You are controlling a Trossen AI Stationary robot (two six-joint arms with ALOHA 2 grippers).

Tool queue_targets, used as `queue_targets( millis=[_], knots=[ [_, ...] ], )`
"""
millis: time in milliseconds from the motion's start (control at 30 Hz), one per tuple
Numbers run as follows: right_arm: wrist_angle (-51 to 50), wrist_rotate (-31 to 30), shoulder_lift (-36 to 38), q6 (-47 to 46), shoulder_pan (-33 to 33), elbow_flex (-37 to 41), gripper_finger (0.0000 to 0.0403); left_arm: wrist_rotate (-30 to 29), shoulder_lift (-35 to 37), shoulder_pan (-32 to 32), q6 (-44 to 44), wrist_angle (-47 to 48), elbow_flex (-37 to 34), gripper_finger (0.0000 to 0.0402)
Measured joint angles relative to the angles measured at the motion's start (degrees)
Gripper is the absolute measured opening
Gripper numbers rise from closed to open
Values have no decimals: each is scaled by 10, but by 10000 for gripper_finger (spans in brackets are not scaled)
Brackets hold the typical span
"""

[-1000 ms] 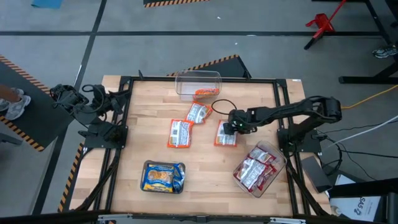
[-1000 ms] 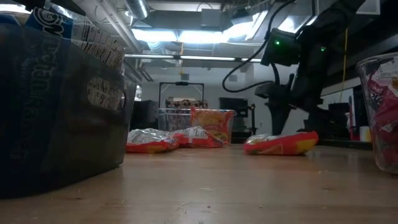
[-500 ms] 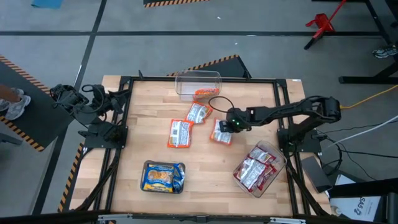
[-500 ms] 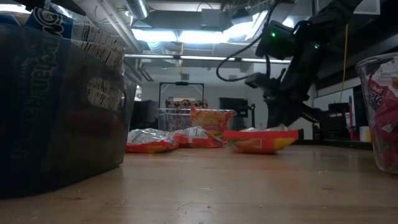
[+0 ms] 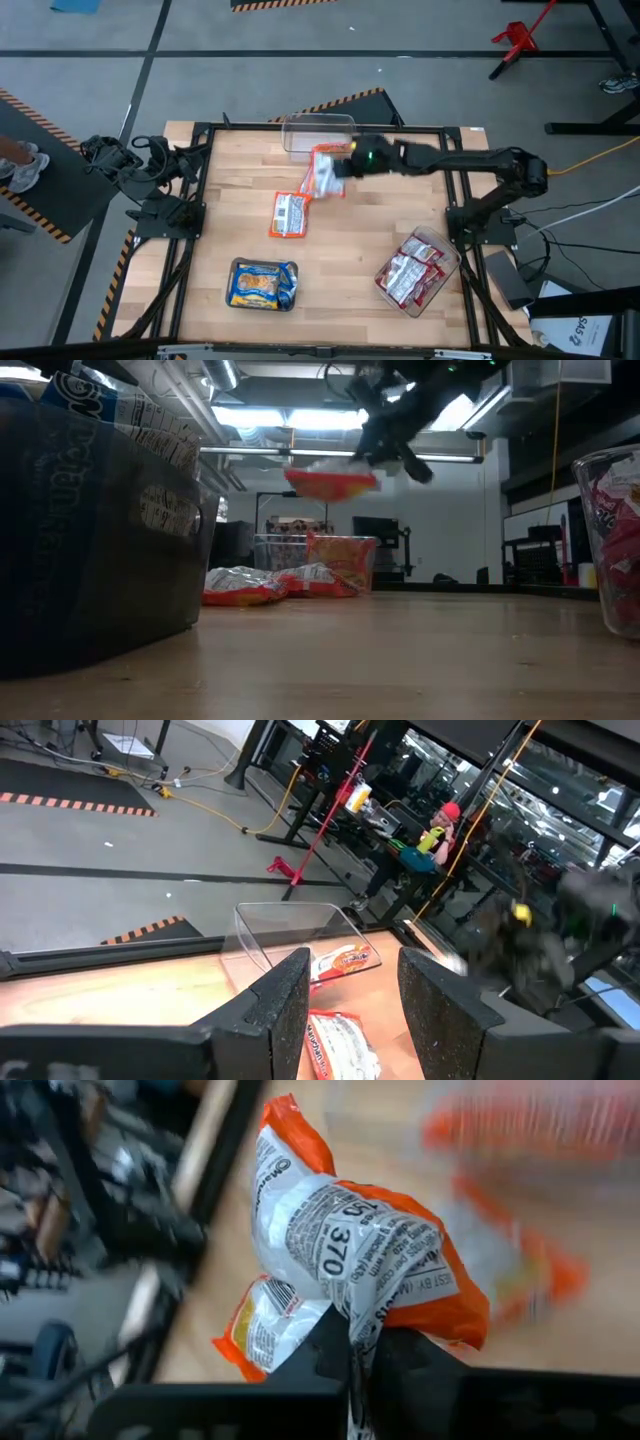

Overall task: Sort Maruchan noodles
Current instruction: Put the orange noodle pack into the top transparent bin

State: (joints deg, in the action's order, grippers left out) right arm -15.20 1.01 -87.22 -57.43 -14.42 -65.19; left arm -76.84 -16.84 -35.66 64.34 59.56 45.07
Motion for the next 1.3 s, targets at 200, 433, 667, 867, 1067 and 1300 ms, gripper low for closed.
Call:
queue_targets(
  millis=[200, 433, 667, 867, 1067, 1300],
  knots=[
    [1, 13, -49, 84, -85, -102, 1, -1, 0, 0, 0, 0, 0, 147],
    [-3, 123, -195, 159, -145, -257, 0, -4, 0, 0, -5, 0, 0, 147],
    [-96, 146, -331, 233, -181, -402, 0, -4, 0, 0, -5, 0, 0, 147],
    [-123, 159, -386, 252, -209, -442, 0, -4, 0, 0, -5, 0, 0, 147],
    [-114, 176, -404, 252, -218, -443, 0, -6, 0, 0, -5, 5, 0, 147],
    [-111, 186, -428, 260, -215, -443, 0, -6, 0, 0, -4, 5, 0, 147]
  ],
)
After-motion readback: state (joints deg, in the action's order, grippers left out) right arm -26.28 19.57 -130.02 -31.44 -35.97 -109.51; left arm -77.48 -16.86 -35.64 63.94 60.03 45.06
